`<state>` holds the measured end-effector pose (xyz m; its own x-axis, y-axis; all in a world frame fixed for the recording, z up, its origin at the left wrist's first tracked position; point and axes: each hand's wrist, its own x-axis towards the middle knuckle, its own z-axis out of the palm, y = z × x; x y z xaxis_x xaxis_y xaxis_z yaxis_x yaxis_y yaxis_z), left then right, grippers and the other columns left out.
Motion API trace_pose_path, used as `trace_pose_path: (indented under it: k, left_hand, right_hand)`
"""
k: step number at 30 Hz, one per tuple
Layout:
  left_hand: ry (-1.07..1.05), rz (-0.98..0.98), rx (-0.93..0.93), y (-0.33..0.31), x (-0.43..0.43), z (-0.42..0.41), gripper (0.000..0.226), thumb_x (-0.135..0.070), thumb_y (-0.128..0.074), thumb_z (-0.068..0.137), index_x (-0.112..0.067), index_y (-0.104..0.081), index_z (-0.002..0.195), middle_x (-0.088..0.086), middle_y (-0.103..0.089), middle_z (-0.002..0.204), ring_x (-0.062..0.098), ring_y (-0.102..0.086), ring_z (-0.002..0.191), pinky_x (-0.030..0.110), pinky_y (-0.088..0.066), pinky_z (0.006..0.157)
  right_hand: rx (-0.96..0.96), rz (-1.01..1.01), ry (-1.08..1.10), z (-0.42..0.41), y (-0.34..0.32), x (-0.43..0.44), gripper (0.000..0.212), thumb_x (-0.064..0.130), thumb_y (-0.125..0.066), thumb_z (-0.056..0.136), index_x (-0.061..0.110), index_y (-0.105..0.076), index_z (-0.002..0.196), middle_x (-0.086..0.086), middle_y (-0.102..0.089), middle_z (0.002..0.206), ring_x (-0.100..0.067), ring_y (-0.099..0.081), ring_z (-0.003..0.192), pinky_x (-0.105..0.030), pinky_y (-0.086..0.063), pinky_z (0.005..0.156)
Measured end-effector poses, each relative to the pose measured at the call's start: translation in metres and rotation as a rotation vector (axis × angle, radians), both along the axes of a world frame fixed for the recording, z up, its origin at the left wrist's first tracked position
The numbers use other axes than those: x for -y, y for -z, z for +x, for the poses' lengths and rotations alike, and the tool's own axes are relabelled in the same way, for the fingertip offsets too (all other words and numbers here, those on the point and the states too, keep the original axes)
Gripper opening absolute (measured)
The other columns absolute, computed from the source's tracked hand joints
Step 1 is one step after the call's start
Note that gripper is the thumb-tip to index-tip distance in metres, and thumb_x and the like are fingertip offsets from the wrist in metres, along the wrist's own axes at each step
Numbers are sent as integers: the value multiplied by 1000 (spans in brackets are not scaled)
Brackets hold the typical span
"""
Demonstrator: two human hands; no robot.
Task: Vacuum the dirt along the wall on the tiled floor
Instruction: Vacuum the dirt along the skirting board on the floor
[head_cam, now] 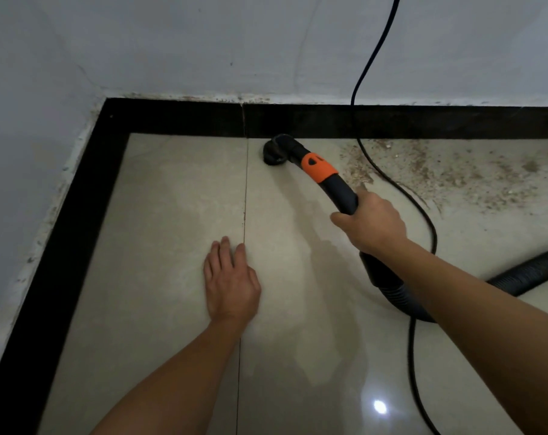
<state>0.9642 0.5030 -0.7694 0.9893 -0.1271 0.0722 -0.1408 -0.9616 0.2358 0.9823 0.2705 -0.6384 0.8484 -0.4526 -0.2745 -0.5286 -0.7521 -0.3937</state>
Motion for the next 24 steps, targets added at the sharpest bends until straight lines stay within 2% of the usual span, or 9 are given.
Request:
trace_pose_path:
  k: [2,7,10,14,17,19,21,24]
  left_hand:
    - [5,-5,7,1,-2,1,48,-21,-37,83,-5,-61,121,24,-51,136,42,-44,128,49,-36,105]
    - [7,-19,31,2,-3,-1,47,-21,-37,83,-3,-61,119,26,-51,134,43,-44,126,51,-36,103]
    - [9,-22,20,0,-1,-1,49,-23,-35,83,-3,-61,119,26,-51,133,43,-44,125,51,-36,101]
    - [18,1,7,-1,1,-1,49,-22,-35,80,0,-60,117,29,-51,131,47,-44,122,54,-37,99]
    - [15,5,-9,-3,9,1,48,-18,-39,76,3,-60,113,30,-51,128,49,-45,119,57,-38,98]
    - [36,-31,-7,-4,21,2,51,-20,-35,78,2,-60,116,30,-52,128,48,-46,119,57,-39,99]
    - [41,-58,-11,-4,33,2,52,-22,-35,82,0,-59,121,30,-51,131,47,-44,123,56,-36,103]
    - [25,-55,-4,0,40,-2,52,-24,-33,85,-2,-57,126,31,-47,135,47,-39,128,55,-29,109]
  right_hand:
    - [-22,-56,-5,-24,-6,18,28,39,-66,85,19,-54,100,0,-57,74,-17,-57,63,-30,-42,56]
    - [-125,-32,-44,-118,-15,39,36,58,-61,88,25,-49,88,3,-58,70,-17,-57,63,-31,-38,53]
    - [-97,-84,50,-171,-16,52,35,56,-62,87,24,-48,83,5,-57,65,-16,-57,60,-32,-35,50]
    - [-86,-42,201,-224,-21,64,35,51,-68,84,21,-51,77,1,-57,56,-16,-56,52,-31,-38,48]
    - [-72,-36,250,-242,-21,70,33,49,-69,84,22,-52,76,0,-58,55,-17,-57,52,-32,-39,48]
    - [-42,1,302,-241,-17,74,34,52,-68,84,22,-54,77,-2,-61,56,-21,-60,52,-35,-47,51]
    - [-2,68,392,-230,-13,77,36,54,-68,82,20,-57,77,-4,-63,55,-24,-63,52,-42,-54,57]
    - [87,233,483,-208,-8,76,33,48,-70,82,16,-61,81,-5,-65,56,-25,-63,49,-50,-57,59]
